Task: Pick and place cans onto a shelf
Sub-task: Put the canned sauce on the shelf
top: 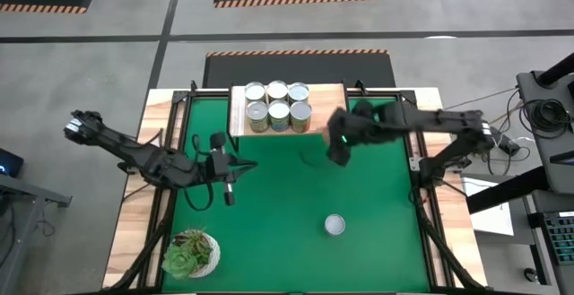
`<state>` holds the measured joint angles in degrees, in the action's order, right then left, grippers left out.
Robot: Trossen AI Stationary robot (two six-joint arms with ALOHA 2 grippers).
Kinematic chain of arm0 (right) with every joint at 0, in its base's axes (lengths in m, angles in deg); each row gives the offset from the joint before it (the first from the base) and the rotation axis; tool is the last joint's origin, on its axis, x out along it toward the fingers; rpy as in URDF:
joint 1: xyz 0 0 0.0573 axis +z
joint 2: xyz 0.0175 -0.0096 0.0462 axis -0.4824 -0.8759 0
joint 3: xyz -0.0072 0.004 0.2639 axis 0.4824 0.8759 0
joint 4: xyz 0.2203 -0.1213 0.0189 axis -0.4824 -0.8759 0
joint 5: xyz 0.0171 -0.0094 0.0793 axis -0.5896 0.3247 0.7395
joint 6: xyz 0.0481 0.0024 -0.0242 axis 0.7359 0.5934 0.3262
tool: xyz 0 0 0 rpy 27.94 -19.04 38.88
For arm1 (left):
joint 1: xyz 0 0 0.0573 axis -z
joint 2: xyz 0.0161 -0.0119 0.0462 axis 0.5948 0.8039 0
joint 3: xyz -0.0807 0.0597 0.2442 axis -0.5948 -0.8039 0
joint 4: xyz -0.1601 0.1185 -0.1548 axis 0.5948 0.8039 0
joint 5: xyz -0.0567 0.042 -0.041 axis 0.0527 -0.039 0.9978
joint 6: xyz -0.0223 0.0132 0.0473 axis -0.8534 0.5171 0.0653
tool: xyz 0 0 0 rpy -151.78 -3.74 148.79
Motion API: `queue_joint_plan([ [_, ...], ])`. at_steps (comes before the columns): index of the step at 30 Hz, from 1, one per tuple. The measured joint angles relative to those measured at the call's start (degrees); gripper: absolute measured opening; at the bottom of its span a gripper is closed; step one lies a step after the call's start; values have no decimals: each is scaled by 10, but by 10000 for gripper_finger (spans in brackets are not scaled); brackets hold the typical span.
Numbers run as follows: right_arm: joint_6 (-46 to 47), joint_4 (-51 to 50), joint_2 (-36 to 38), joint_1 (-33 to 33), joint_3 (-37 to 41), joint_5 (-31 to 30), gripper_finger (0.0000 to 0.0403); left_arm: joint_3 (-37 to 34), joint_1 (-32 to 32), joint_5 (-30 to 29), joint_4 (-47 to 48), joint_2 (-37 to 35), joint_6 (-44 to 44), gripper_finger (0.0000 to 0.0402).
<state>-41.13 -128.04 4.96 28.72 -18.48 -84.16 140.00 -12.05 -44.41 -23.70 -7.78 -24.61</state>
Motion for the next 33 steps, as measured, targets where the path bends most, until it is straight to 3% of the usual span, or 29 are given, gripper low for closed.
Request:
queue_joint_plan([
  [5,-70,-40,-54,-95,-54,4,295,0,0,-10,3,-34,17,0],
  [13,-150,-17,-121,-192,-80,72,297,-3,0,-10,11,-63,14,0],
  [24,-165,7,-152,-207,-95,92,350,-28,0,-9,13,-63,11,0],
  [33,-176,0,-111,-208,-104,92,339,-28,0,-9,12,-61,11,0],
])
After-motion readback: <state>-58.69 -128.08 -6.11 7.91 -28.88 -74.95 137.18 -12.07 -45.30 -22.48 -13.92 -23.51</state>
